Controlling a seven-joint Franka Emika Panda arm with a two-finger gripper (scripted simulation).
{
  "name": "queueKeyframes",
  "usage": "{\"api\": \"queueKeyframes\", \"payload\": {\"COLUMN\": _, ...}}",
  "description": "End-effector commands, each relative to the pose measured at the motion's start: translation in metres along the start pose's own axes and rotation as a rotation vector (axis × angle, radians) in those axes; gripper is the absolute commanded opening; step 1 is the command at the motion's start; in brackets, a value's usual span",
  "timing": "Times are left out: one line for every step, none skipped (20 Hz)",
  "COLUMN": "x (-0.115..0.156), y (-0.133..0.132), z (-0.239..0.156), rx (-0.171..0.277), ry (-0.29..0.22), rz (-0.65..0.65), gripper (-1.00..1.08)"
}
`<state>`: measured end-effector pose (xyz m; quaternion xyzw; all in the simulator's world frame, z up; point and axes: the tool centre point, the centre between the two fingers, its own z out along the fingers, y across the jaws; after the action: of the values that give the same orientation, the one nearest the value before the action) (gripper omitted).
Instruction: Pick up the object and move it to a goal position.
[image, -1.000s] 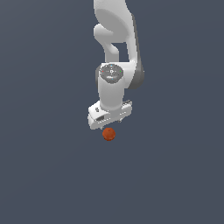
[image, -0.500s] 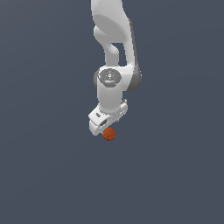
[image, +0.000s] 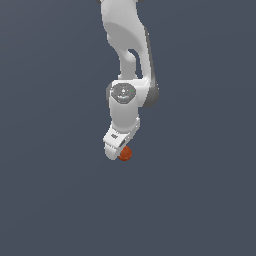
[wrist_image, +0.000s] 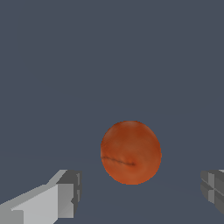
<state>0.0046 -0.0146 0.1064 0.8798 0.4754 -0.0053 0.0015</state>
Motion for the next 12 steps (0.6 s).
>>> {"api": "queueKeyframes", "payload": {"x": -0.0003, "y": 0.0006, "z": 0.0027, "rx": -0.001, "ry": 0.003, "rz": -0.057, "gripper": 1.0}}
{"api": "queueKeyframes", "payload": {"x": -0.0004, "y": 0.0008, "z": 0.0037, "rx": -0.001, "ry": 0.004, "rz": -0.075, "gripper": 1.0}}
{"api": "queueKeyframes", "payload": {"x": -0.0005, "y": 0.0009, "z": 0.0045, "rx": -0.002, "ry": 0.005, "rz": -0.093, "gripper": 1.0}}
{"api": "queueKeyframes", "payload": {"x": -0.0006, "y": 0.0011, "z": 0.0053, "rx": -0.002, "ry": 0.006, "rz": -0.108, "gripper": 1.0}}
{"api": "queueKeyframes", "payload": {"x": -0.0007, "y": 0.0012, "z": 0.0061, "rx": -0.002, "ry": 0.007, "rz": -0.123, "gripper": 1.0}}
{"api": "queueKeyframes", "payload": {"x": -0.0008, "y": 0.0013, "z": 0.0067, "rx": -0.002, "ry": 0.007, "rz": -0.136, "gripper": 1.0}}
{"api": "queueKeyframes", "payload": {"x": -0.0009, "y": 0.0014, "z": 0.0073, "rx": -0.003, "ry": 0.008, "rz": -0.148, "gripper": 1.0}}
{"api": "queueKeyframes", "payload": {"x": -0.0009, "y": 0.0015, "z": 0.0078, "rx": -0.003, "ry": 0.009, "rz": -0.158, "gripper": 1.0}}
{"api": "queueKeyframes", "payload": {"x": -0.001, "y": 0.0016, "z": 0.0082, "rx": -0.003, "ry": 0.009, "rz": -0.167, "gripper": 1.0}}
{"api": "queueKeyframes", "payload": {"x": -0.001, "y": 0.0017, "z": 0.0086, "rx": -0.003, "ry": 0.01, "rz": -0.175, "gripper": 1.0}}
{"api": "queueKeyframes", "payload": {"x": -0.0011, "y": 0.0018, "z": 0.0089, "rx": -0.003, "ry": 0.01, "rz": -0.181, "gripper": 1.0}}
{"api": "queueKeyframes", "payload": {"x": -0.0011, "y": 0.0018, "z": 0.0091, "rx": -0.003, "ry": 0.01, "rz": -0.186, "gripper": 1.0}}
